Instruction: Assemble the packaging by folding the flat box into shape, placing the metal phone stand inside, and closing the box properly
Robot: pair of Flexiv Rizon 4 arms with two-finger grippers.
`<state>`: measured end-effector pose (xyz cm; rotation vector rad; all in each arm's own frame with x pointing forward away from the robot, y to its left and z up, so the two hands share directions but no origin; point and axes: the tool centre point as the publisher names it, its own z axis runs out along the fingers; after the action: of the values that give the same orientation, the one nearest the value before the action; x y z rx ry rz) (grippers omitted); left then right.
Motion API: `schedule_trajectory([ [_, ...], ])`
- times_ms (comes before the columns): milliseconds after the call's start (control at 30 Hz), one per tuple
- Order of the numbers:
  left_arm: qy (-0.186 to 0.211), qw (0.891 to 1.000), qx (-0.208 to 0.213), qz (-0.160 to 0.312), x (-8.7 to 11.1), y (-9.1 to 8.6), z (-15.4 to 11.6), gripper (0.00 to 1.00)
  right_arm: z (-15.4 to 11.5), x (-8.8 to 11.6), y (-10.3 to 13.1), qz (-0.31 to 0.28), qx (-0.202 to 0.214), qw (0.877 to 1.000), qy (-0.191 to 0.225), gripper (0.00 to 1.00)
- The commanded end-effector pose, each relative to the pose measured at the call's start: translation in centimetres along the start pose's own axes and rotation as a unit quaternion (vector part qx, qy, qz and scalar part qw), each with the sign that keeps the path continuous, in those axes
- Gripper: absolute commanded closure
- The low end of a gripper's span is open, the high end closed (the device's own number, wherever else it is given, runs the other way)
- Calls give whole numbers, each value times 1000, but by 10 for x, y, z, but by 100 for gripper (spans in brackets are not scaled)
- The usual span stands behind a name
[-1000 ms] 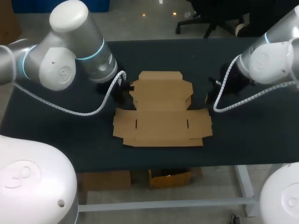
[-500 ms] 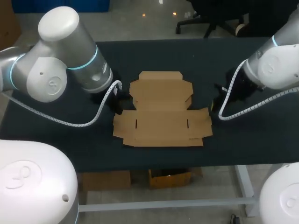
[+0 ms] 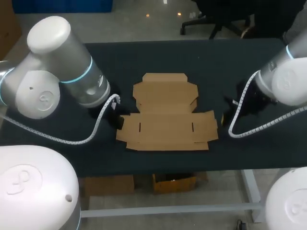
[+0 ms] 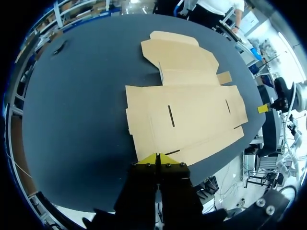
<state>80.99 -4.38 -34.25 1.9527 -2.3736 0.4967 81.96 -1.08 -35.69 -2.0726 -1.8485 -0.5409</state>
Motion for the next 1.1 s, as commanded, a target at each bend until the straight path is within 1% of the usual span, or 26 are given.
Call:
schedule_trajectory([
  [33,5,1000,8,1,-3,16,-6,100,-5,-4,-14,3,-11,1000,-3,100],
  [167,11,1000,2,0,-3,26,-5,100,-4,-7,-24,5,-12,1000,-3,100],
  [333,14,1000,0,-6,-5,33,-2,100,-1,-11,-30,3,-8,1000,0,100],
  [667,21,1000,-7,-17,-8,37,2,100,0,-21,-34,0,-9,1000,12,100],
  [867,29,999,-12,-18,-8,40,1,100,1,-25,-35,-2,-3,1000,20,100],
  [933,36,999,-17,-17,-7,42,1,100,2,-26,-36,0,-1,1000,19,100],
  [1033,36,999,-24,-17,-8,46,0,100,3,-28,-38,6,4,1000,19,100],
  [1100,32,999,-26,-17,-8,47,0,100,4,-30,-40,22,11,1000,18,100],
])
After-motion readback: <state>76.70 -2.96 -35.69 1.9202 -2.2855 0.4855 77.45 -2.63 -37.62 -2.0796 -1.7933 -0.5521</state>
